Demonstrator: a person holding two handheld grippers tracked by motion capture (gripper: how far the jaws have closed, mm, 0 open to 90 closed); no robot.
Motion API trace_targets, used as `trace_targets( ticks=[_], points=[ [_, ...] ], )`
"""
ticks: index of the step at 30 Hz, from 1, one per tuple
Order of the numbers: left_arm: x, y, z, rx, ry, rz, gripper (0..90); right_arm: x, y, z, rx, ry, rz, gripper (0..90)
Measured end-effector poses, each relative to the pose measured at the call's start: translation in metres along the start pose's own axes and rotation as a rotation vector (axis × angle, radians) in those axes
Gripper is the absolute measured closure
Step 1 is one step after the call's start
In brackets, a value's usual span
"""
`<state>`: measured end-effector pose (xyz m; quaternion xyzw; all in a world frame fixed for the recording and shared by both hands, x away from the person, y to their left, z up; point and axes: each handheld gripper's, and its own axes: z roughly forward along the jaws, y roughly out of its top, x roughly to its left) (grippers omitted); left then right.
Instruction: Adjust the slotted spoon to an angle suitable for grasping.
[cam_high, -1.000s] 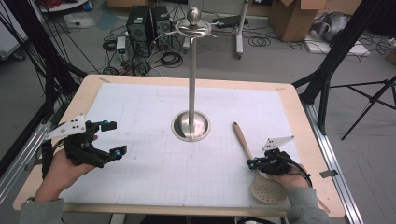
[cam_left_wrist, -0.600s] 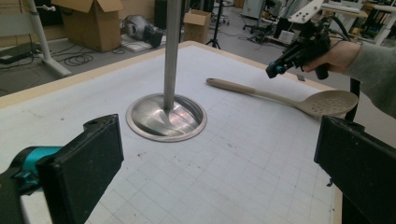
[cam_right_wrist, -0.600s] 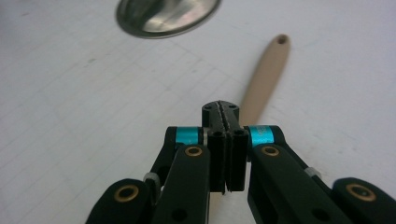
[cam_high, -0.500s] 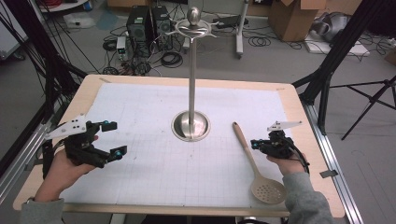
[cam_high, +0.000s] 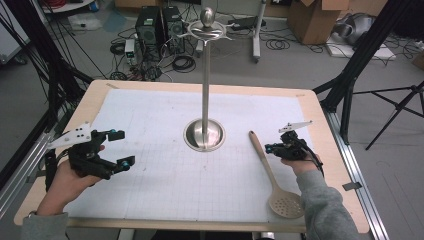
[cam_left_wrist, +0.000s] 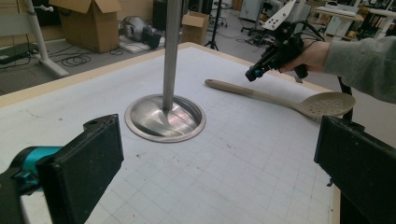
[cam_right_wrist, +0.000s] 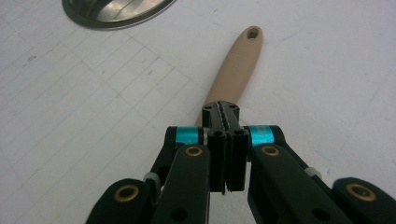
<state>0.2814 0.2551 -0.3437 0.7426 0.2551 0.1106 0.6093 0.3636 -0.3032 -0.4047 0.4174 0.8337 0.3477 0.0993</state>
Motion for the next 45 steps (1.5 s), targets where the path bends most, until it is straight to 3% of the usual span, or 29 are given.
trace_targets(
  ticks=[6, 16, 24, 33, 45],
  points=[
    [0.000, -0.002, 0.002, 0.005, -0.002, -0.005, 1.8, -0.007, 0.001, 0.006, 0.011, 0.014, 0.003, 89.9],
    [0.000, -0.003, 0.002, 0.010, -0.006, -0.007, 1.8, -0.008, 0.002, 0.019, 0.051, -0.002, 0.013, 89.8],
    [0.000, -0.004, 0.002, 0.020, -0.005, -0.010, 1.8, -0.007, 0.003, 0.026, 0.052, -0.006, 0.012, 89.8],
    [0.000, -0.003, 0.002, 0.014, -0.003, -0.002, 1.8, 0.004, 0.007, 0.035, 0.048, 0.104, -0.047, 89.8],
    [-0.002, -0.001, 0.000, 0.010, 0.000, 0.000, 1.8, 0.018, 0.009, 0.042, 0.066, 0.184, -0.115, 89.8]
  ],
)
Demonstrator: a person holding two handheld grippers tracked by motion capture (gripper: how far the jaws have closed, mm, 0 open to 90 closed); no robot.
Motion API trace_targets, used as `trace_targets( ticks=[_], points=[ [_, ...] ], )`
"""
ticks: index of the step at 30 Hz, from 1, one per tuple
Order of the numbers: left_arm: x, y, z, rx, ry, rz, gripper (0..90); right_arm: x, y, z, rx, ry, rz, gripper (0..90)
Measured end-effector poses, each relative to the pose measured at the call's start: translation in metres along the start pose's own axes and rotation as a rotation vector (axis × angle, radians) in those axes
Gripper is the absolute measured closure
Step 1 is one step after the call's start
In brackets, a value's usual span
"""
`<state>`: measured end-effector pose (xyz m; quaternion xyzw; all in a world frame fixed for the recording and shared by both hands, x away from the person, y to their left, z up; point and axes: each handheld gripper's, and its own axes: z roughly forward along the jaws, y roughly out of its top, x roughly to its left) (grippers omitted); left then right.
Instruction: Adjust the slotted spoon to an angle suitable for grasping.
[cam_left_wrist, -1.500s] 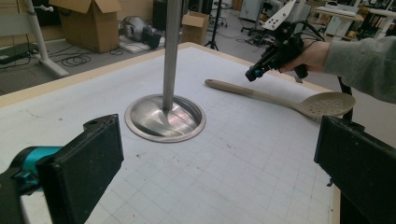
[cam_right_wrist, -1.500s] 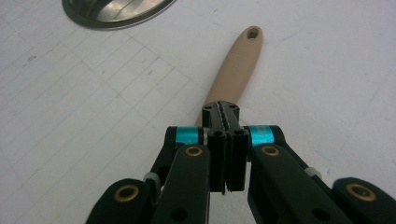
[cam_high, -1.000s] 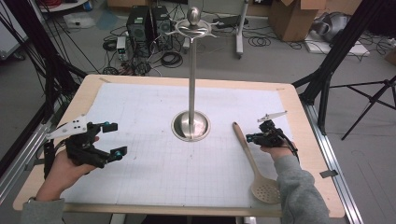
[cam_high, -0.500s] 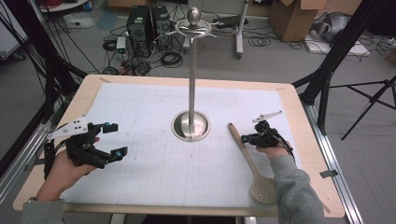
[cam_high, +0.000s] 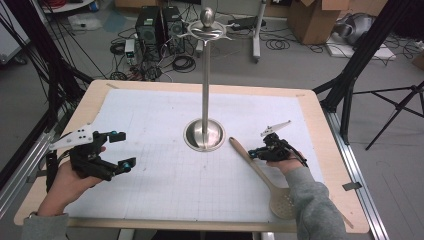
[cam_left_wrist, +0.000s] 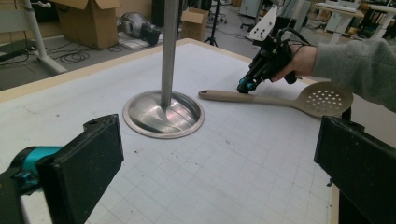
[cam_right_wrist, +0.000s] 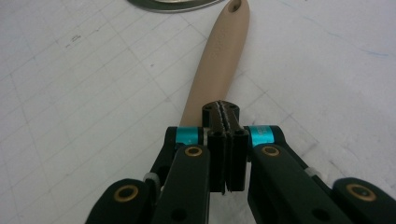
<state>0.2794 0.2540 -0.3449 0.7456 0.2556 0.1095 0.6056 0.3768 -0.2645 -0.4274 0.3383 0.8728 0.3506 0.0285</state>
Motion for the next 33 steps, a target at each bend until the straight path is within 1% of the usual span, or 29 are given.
trace_targets(
  ticks=[3, 6, 11, 13, 15, 18, 23, 24, 26, 27, 28, 29, 30, 33],
  points=[
    [0.000, 0.000, -0.001, 0.001, 0.001, 0.002, 1.8, 0.003, 0.001, 0.000, 0.003, 0.011, -0.021, 89.8],
    [0.000, 0.000, 0.000, 0.004, 0.000, 0.003, 1.7, 0.007, 0.002, 0.002, 0.009, 0.032, -0.035, 89.8],
    [-0.001, 0.001, 0.000, 0.001, -0.002, 0.004, 1.7, 0.013, 0.006, 0.005, 0.025, 0.081, -0.074, 89.8],
    [-0.001, 0.001, -0.001, -0.005, 0.001, 0.006, 1.7, 0.015, 0.006, 0.006, 0.028, 0.095, -0.074, 89.8],
    [0.000, 0.001, -0.002, -0.004, 0.003, 0.005, 1.7, 0.016, 0.006, 0.007, 0.027, 0.106, -0.086, 89.8],
    [0.000, 0.001, -0.002, -0.002, 0.004, 0.008, 1.8, 0.019, 0.007, 0.008, 0.028, 0.124, -0.091, 89.8],
    [-0.001, 0.002, -0.001, -0.002, 0.000, 0.005, 1.8, 0.026, 0.008, 0.011, 0.033, 0.165, -0.110, 89.8],
    [-0.002, 0.002, 0.000, -0.010, -0.007, 0.000, 1.8, 0.027, 0.008, 0.011, 0.034, 0.165, -0.115, 89.8],
    [-0.003, 0.004, 0.000, -0.014, -0.011, 0.006, 1.8, 0.028, 0.008, 0.011, 0.034, 0.171, -0.116, 89.8],
    [-0.004, 0.004, 0.000, -0.015, -0.011, 0.007, 1.7, 0.029, 0.009, 0.011, 0.034, 0.175, -0.123, 89.8],
    [-0.004, 0.004, 0.001, -0.014, -0.013, 0.009, 1.8, 0.030, 0.009, 0.011, 0.036, 0.179, -0.120, 89.8],
    [-0.004, 0.004, 0.001, -0.013, -0.014, 0.011, 1.7, 0.031, 0.009, 0.011, 0.035, 0.186, -0.129, 89.8],
    [-0.004, 0.004, 0.001, -0.013, -0.013, 0.011, 1.8, 0.032, 0.009, 0.011, 0.037, 0.190, -0.127, 89.8],
    [-0.003, 0.003, 0.001, -0.010, -0.010, 0.008, 1.8, 0.035, 0.009, 0.012, 0.033, 0.203, -0.144, 89.8]
  ],
)
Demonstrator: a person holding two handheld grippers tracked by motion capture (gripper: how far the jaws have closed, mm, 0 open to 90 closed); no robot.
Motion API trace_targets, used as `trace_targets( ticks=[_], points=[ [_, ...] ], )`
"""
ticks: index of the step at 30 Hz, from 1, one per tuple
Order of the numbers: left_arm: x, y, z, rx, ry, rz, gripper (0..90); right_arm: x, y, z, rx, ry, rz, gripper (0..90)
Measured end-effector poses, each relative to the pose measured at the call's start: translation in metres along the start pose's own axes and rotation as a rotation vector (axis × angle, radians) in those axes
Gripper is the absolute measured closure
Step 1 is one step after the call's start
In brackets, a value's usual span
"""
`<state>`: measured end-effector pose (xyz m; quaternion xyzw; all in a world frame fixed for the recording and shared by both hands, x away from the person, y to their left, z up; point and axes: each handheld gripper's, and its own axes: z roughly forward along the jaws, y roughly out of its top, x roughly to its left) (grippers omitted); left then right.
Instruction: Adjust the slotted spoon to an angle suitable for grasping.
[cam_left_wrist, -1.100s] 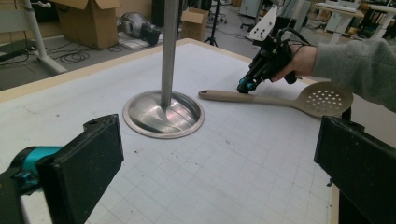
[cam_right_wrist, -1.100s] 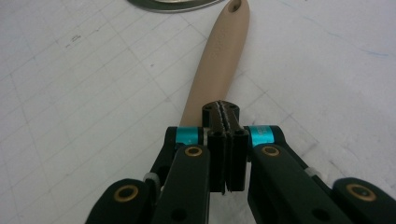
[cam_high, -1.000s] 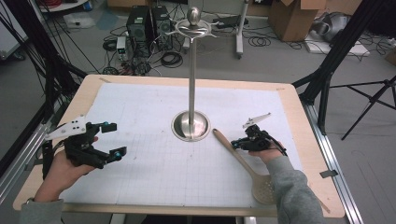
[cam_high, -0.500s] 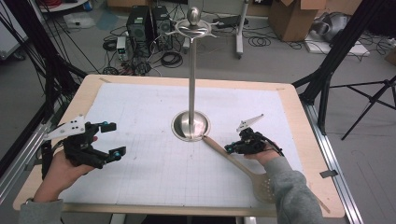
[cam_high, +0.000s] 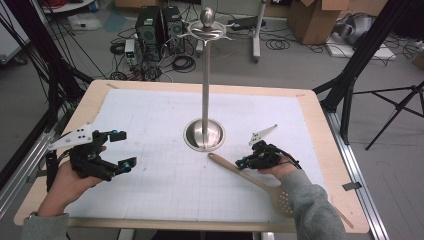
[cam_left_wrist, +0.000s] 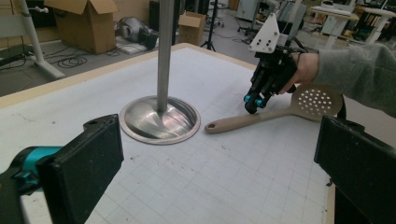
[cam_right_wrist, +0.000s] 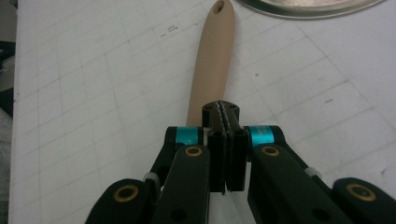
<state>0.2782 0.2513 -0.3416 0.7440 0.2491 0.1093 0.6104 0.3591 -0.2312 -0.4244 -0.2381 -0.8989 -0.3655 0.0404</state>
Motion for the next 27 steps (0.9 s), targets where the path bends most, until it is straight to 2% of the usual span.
trace_targets(
  ticks=[9, 17, 21, 27],
  points=[
    [0.001, -0.002, 0.002, 0.011, -0.001, -0.002, 1.7, 0.003, 0.001, 0.002, 0.000, 0.053, -0.017, 89.8],
    [0.000, -0.003, 0.002, 0.013, -0.002, -0.006, 1.8, 0.009, 0.001, 0.004, 0.000, 0.124, -0.041, 89.8],
    [0.000, -0.003, 0.002, 0.014, -0.002, -0.002, 1.8, 0.012, 0.002, 0.005, 0.001, 0.136, -0.055, 89.8],
    [0.000, -0.004, 0.004, 0.022, -0.003, -0.004, 1.8, 0.012, 0.002, 0.006, 0.015, 0.118, -0.059, 89.8]
  ],
)
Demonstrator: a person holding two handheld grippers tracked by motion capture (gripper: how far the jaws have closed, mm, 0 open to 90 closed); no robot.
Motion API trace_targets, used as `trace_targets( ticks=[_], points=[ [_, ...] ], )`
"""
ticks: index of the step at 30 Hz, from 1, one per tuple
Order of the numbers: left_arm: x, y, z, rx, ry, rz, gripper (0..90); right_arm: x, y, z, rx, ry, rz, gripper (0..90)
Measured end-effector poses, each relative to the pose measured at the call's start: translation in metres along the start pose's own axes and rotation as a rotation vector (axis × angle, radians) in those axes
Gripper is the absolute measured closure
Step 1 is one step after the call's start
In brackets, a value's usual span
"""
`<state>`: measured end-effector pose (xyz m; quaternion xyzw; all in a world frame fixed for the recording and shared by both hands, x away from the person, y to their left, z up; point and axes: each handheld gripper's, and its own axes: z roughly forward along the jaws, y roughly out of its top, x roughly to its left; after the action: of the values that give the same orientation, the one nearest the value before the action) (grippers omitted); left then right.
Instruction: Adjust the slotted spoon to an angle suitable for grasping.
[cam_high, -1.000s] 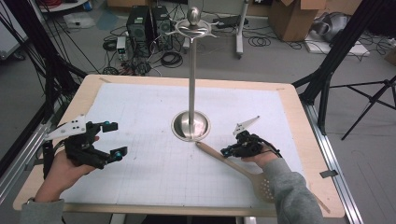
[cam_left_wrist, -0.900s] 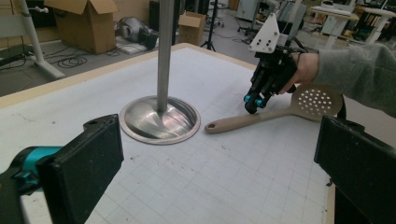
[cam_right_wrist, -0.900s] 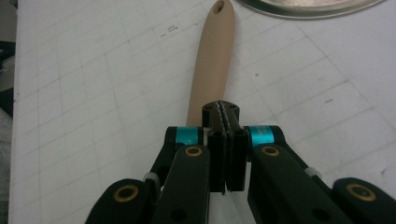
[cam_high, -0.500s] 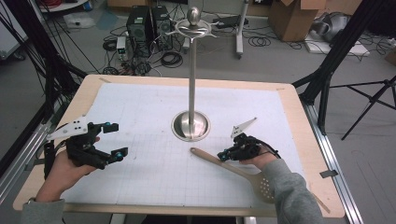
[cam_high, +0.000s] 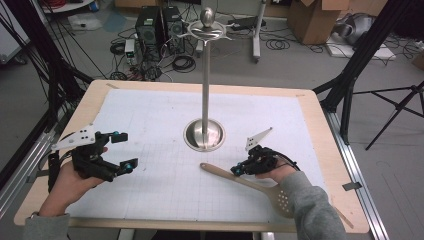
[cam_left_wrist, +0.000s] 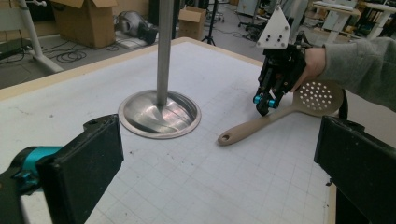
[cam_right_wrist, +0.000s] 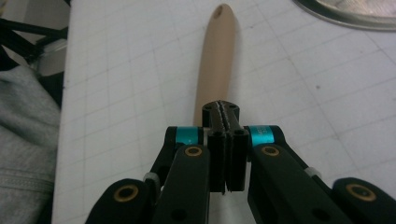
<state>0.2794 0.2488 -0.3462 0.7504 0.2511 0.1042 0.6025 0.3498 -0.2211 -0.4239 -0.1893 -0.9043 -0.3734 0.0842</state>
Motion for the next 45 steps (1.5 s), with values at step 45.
trace_targets(
  ticks=[45],
  points=[
    [-0.004, 0.004, -0.002, -0.011, -0.003, 0.016, 1.8, 0.043, 0.004, -0.049, -0.104, -0.223, -0.113, 85.6]
  ],
)
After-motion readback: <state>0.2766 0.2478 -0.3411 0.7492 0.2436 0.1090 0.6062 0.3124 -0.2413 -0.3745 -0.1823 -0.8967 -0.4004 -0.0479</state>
